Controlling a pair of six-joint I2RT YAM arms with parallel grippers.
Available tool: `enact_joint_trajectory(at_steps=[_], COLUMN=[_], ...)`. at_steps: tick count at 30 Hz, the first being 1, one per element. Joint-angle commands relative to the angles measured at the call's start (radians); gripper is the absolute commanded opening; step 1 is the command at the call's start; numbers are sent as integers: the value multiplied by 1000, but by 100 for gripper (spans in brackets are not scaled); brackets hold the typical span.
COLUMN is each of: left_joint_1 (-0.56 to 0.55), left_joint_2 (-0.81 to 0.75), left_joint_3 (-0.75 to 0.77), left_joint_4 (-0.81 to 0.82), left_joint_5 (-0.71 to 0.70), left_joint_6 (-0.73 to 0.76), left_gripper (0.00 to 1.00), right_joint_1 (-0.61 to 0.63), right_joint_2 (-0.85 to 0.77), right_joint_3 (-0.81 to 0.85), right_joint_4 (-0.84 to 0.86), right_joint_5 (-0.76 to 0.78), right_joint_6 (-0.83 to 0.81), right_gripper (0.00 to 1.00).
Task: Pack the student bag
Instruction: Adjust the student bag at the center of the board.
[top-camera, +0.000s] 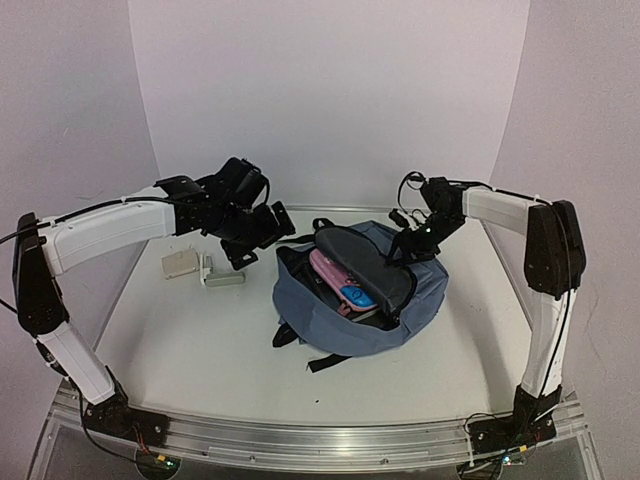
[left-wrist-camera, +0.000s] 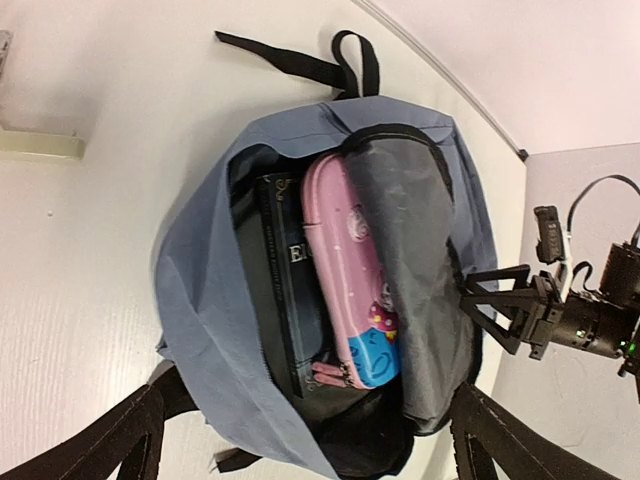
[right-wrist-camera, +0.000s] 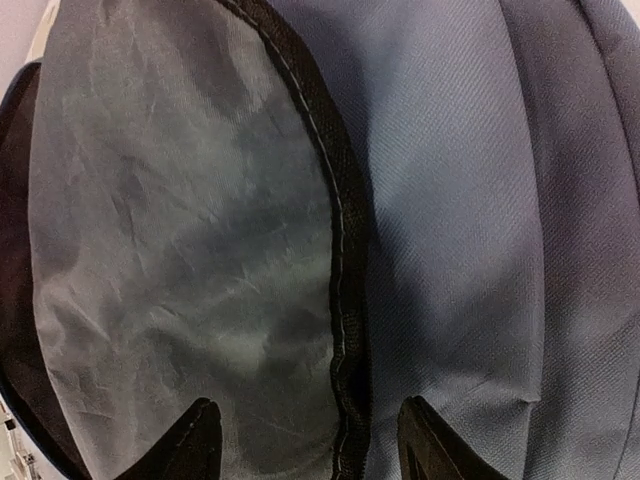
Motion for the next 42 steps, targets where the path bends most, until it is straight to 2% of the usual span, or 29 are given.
enact_joint_trajectory(at_steps=[1,3,5,8,9,10,18,24,29,30,31,32,34,35,37,42], left_joint_1=[0,1,2,8,11,14,52,97,113,116,120,122,123,123,123,123], left_joint_2=[-50,-47,-44,-44,-43,-43,-68,-108,-110,-103,-92,-74,-35,-12,24,93], left_joint_3=[-3,2,9,12,12,11,-8,-69,-90,-85,-78,-66,-23,2,36,66], left_joint_4=[-48,-57,-67,-72,-74,-75,-99,-81,-52,-52,-54,-59,-80,-98,-125,-144], left_joint_5=[-51,-56,-61,-65,-65,-66,-54,-7,36,49,64,77,100,124,167,209], left_joint_6=[-32,-34,-34,-35,-36,-36,-32,-33,20,40,61,81,133,156,196,251], left_gripper=[100,100,100,100,100,100,100,100,100,100,100,100,100,100,100,100], right_joint_1=[3,3,2,3,4,7,136,338,441,449,454,455,454,451,434,339], right_joint_2=[-6,-4,-4,-9,-16,-25,-170,-249,-256,-256,-255,-254,-264,-276,-297,-313], right_joint_3=[-22,-24,-20,-4,7,14,51,-47,-154,-169,-180,-179,-153,-132,-100,-90], right_joint_4=[-35,-42,-51,-73,-80,-83,-84,-47,-8,-8,-9,-11,-21,-24,-29,-48], right_joint_5=[-6,-12,-22,-62,-85,-100,-239,-212,-157,-149,-145,-143,-127,-117,-110,-84], right_joint_6=[-9,-8,-11,-16,-17,-18,-58,-100,-113,-119,-124,-126,-129,-129,-125,-119], right_gripper=[56,50,39,19,8,0,0,0,0,6,16,33,63,72,81,83])
